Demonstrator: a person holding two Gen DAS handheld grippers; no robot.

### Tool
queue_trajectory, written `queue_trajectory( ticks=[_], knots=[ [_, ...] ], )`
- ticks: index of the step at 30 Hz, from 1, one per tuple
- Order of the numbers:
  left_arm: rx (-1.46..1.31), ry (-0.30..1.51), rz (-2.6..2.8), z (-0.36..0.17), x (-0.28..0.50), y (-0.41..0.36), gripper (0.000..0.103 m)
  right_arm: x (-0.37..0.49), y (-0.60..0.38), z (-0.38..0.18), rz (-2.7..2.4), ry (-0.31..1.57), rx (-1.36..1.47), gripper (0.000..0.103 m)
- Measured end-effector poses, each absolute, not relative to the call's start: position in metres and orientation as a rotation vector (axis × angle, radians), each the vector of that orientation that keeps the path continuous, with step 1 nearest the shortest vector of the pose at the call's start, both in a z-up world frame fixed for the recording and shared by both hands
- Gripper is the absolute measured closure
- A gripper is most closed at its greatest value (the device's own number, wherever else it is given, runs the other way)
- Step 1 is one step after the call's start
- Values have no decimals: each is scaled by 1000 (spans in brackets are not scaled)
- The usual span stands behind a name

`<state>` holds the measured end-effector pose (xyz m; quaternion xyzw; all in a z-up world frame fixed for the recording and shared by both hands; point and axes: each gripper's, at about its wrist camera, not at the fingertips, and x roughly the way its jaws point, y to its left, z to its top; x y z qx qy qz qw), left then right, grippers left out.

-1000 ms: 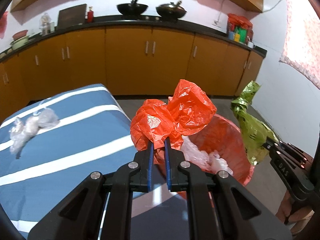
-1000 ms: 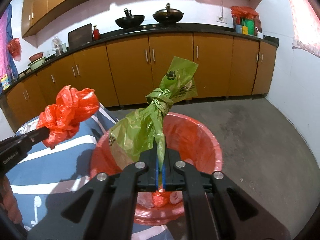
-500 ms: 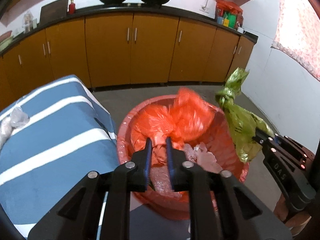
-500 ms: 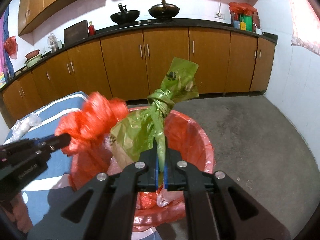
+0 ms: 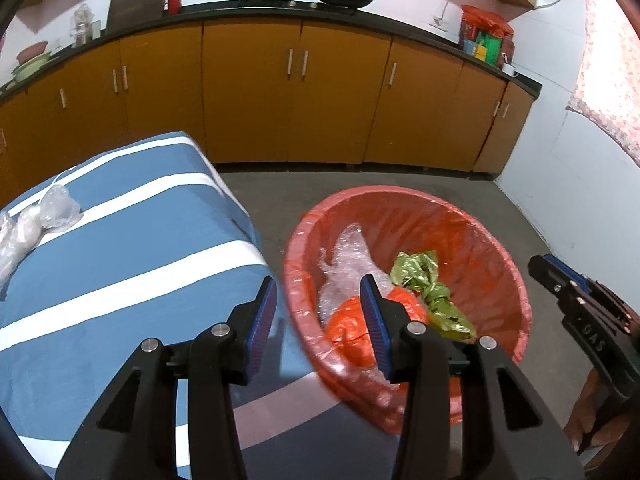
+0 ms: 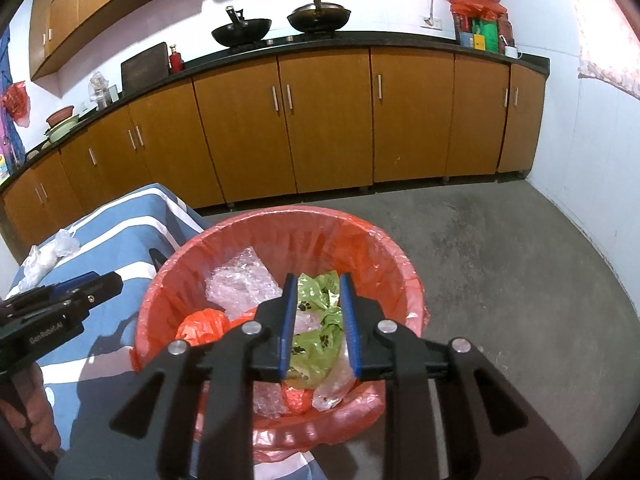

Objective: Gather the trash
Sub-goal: 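Drop the red bag from the left tool into the basket while the right tool drops the green bag, then move both open tools back over the clear plastic on the table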

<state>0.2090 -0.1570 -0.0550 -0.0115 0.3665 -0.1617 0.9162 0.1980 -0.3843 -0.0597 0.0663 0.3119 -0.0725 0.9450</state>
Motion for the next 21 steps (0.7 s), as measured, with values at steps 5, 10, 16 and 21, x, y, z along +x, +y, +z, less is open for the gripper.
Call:
queue_trajectory(
  ticks=[5,10,16,21],
  knots=[
    [-18,747,-298,-57,206,-139,58,199,-373,-56,-129,636,124,80],
    [-22,729,-236,-57,203,-99,56,205,-352,-50,-95,638,114,77],
    [-69,712,-88,-57,200,-12,53,220,-309,-46,-21,648,85,76],
    [-94,686,70,-57,191,71,51,243,-246,-46,82,668,64,76]
  ],
)
